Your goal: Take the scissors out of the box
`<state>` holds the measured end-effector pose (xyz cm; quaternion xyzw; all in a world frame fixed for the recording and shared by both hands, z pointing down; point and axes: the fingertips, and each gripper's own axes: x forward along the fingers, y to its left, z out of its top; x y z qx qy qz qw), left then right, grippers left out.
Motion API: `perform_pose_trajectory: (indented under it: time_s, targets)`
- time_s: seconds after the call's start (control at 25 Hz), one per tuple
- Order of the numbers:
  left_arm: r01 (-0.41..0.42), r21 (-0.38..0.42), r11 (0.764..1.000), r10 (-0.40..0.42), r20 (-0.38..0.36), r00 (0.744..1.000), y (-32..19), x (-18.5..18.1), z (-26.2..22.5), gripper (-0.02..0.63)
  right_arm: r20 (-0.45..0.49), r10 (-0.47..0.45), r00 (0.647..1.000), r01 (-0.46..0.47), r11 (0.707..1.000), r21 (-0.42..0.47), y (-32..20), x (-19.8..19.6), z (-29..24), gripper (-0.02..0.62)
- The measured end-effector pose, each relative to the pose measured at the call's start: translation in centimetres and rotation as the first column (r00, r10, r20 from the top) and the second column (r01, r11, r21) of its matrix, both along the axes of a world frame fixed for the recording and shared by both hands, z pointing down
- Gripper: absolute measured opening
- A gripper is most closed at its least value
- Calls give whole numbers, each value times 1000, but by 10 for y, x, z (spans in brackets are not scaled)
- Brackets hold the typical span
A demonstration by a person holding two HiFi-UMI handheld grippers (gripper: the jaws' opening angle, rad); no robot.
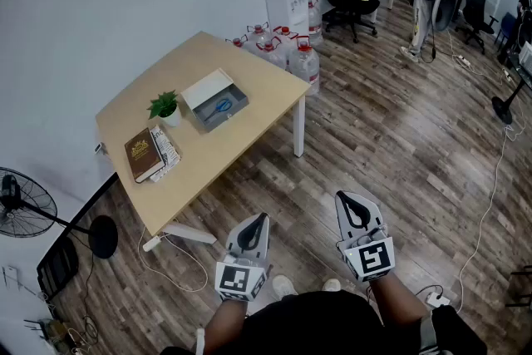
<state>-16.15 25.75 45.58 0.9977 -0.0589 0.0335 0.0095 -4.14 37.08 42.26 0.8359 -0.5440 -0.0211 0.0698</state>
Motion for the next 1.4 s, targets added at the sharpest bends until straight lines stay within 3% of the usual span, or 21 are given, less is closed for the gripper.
perform_pose_trajectory:
  time_s: [0.2, 0.56, 0.8, 1.08, 1.4]
  targets:
    - [-5, -4, 1000, 5, 12, 1000, -18, -8, 4, 5, -5, 7, 1000, -7, 1000, -13, -17, -6, 4, -8]
    - [-9, 0, 1000, 9, 4, 1000, -52, -29, 5, 5, 24, 21, 999, -22, 998, 52, -44, -23, -1, -6]
    - [22, -19, 1000, -22, 9, 1000, -78, -34, 9, 5, 19, -14, 1000, 13, 999, 36, -73, -18, 5, -6]
    - [62, -58, 996, -60, 26, 998, -119, -10, 24, 5, 34, -56, 998, 55, 998, 33, -118, 9, 9, -6]
    - [111, -53, 992, -109, 33, 993, -157, 49, 19, 5, 57, -109, 992, 108, 994, 26, -167, 68, 21, -6]
